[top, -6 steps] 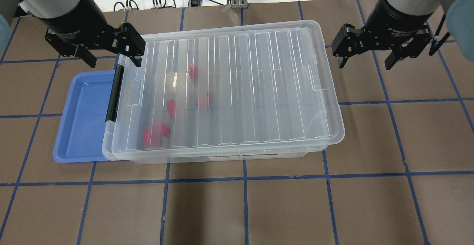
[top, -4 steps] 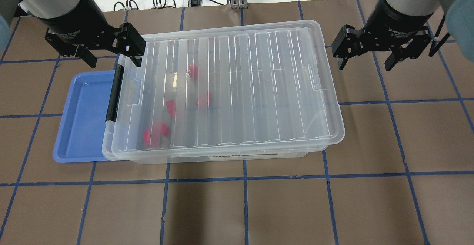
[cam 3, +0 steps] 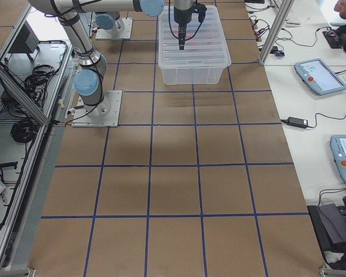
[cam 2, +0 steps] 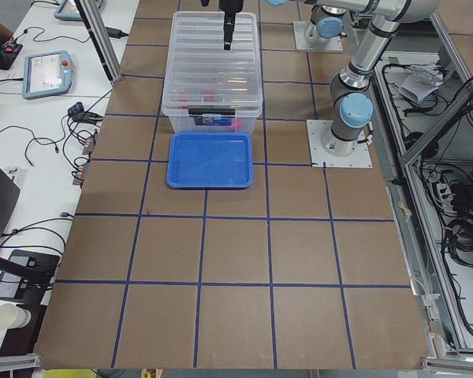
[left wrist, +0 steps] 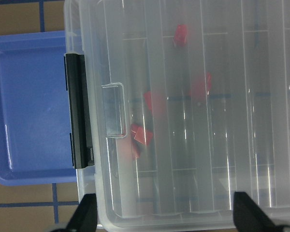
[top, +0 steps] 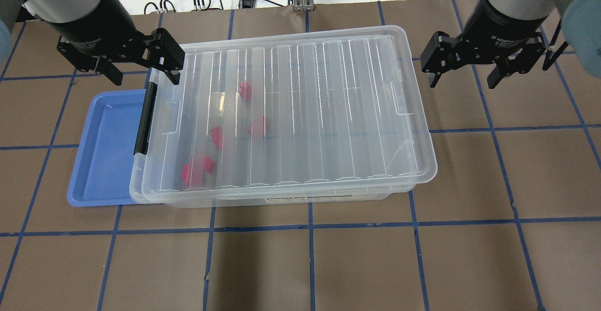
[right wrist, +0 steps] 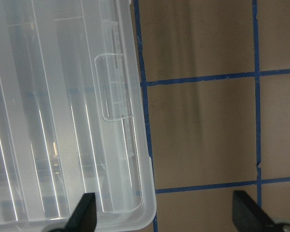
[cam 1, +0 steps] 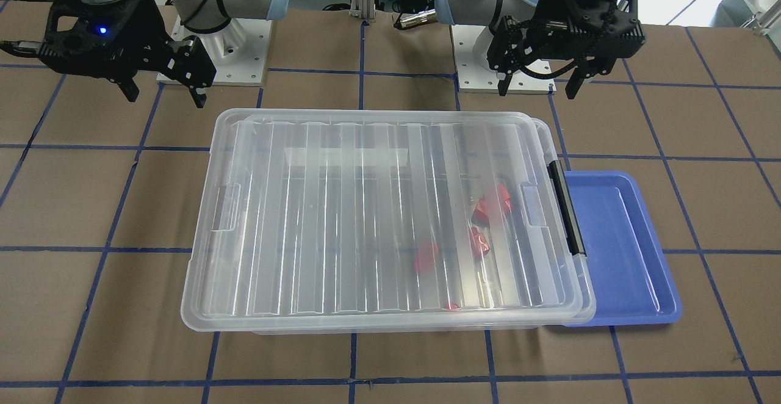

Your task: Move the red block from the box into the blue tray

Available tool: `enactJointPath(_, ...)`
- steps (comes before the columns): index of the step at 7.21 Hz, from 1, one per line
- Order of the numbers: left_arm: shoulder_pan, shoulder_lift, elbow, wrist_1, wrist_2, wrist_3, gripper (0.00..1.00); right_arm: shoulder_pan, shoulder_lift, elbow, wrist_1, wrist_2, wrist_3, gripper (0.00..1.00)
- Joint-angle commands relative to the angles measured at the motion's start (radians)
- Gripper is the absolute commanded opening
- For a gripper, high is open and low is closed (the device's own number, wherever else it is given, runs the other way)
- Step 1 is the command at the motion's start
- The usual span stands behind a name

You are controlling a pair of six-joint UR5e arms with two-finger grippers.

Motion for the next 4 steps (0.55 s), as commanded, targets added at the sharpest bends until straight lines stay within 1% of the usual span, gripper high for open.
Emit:
enactJointPath(1, 0.0, 0.0, 0.002, -0.001, -0.003, -0.002, 1.0, 0.0, 0.019, 0.016, 0.009, 0.007, -0.005, 1.0)
enactJointPath(2, -0.001, -0.001, 0.001, -0.001, 0.006, -0.002, 1.0, -0.001, 0.048, 0.045, -0.008, 0.008, -0.005, 1.0)
enactJointPath(4, 0.0, 0.0, 0.001, -0.001, 0.007, 0.008, 1.0, -0.006, 0.184, 0.035, -0.115, 0.002, -0.003, 1.0)
